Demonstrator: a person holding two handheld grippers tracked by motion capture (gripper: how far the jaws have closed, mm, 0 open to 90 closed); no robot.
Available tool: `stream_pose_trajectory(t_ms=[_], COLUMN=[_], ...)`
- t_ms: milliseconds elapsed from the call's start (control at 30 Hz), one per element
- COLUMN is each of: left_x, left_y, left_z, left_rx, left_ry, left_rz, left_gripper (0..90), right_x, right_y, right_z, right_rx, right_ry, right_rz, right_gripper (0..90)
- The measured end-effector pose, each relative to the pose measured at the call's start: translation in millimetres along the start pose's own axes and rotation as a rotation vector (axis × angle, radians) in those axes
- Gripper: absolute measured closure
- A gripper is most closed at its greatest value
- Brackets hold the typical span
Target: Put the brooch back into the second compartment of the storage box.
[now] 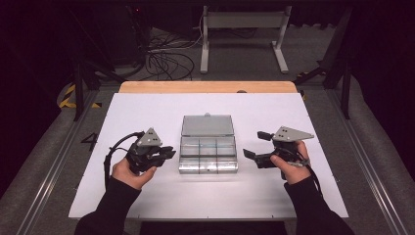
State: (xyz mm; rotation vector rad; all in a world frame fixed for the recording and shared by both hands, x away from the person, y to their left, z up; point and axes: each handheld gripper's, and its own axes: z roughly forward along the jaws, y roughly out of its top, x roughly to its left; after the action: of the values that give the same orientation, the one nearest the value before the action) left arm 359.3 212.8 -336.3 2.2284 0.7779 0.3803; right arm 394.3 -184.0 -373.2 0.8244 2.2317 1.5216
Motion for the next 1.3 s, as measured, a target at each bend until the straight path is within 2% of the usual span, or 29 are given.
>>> stream_pose_trajectory(t_ms=[367,533,667,933,1067,1300], left_x=[-3.3,-4.8,-2.8,-4.2,-5.4,-2.9], left_y=[18.7,21.7,23.5,28.4,28.5,28.5], left_z=[22.9,32.2,40.7,57.0,66.3,82.0], left_rx=[-0.01,-0.024,-0.024,-0.013,-0.006,-0.008], left_ry=[-0.03,-0.013,-0.034,-0.032,-0.013,-0.041], left_rz=[0.014,0.017,-0.001,0.009,0.024,0.008], left_gripper=[78.6,78.4,78.5,78.5,78.4,78.4], right_x=[-0.4,-0.1,0.4,0.3,0.4,0.7], right_y=[0.1,-0.1,-0.3,-0.6,-0.9,-1.3], right_z=[-1.5,-1.5,-0.7,-0.3,-0.1,0.7], right_rx=[-0.002,0.0,0.001,0.003,0.007,0.009], right_ry=[0.0,0.001,0.004,0.004,0.003,0.007], right_rz=[0.002,0.001,0.0,0.0,-0.001,-0.001], right_gripper=[13.0,13.0,13.0,12.9,13.0,13.0])
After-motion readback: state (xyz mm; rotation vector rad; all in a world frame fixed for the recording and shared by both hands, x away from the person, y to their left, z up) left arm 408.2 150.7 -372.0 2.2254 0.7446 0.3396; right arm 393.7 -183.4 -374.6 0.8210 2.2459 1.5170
